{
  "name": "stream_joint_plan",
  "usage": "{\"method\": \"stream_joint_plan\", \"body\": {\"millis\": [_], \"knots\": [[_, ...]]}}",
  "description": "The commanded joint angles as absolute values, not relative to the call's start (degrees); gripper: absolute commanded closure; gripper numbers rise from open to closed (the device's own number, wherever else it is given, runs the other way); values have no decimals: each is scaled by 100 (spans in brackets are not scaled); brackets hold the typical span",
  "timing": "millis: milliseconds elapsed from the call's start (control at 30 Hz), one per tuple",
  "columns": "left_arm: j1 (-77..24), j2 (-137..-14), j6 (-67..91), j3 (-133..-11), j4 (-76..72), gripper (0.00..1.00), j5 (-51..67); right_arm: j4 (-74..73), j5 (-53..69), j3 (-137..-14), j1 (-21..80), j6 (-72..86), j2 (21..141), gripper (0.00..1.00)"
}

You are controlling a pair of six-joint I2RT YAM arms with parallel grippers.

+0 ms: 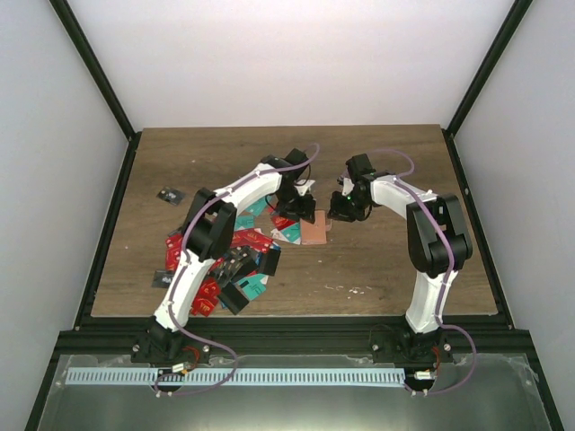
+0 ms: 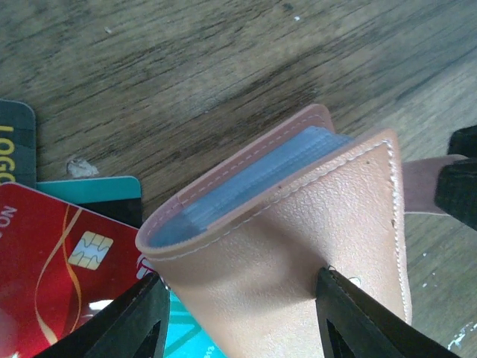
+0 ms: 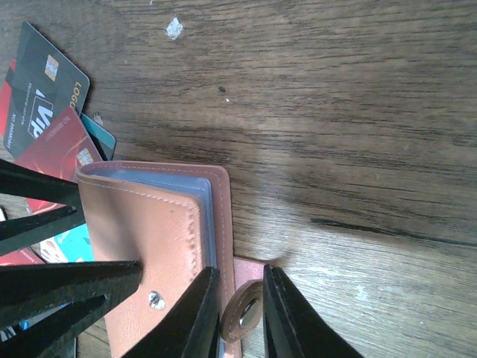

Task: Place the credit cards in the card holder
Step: Close the card holder at the center of the board.

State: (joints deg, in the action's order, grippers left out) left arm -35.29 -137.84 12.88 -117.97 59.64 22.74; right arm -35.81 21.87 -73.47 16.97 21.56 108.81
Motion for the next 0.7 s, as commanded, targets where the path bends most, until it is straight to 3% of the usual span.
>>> {"method": "stream_joint_plan", "body": {"millis": [0, 433, 667], "knots": [[-3540, -13996, 1355, -12018, 5950, 45, 2276, -3674, 2072, -7574, 1723, 2064, 10845, 83], [-3542, -14076, 1447, -12015, 5959, 55, 2136, -3723, 2213, -7506, 1722, 1969, 10597, 98], [-3542, -14098, 1553, -11989, 5972, 59, 2043, -3689, 2507, -7481, 1802, 1978, 10545, 99]]}}
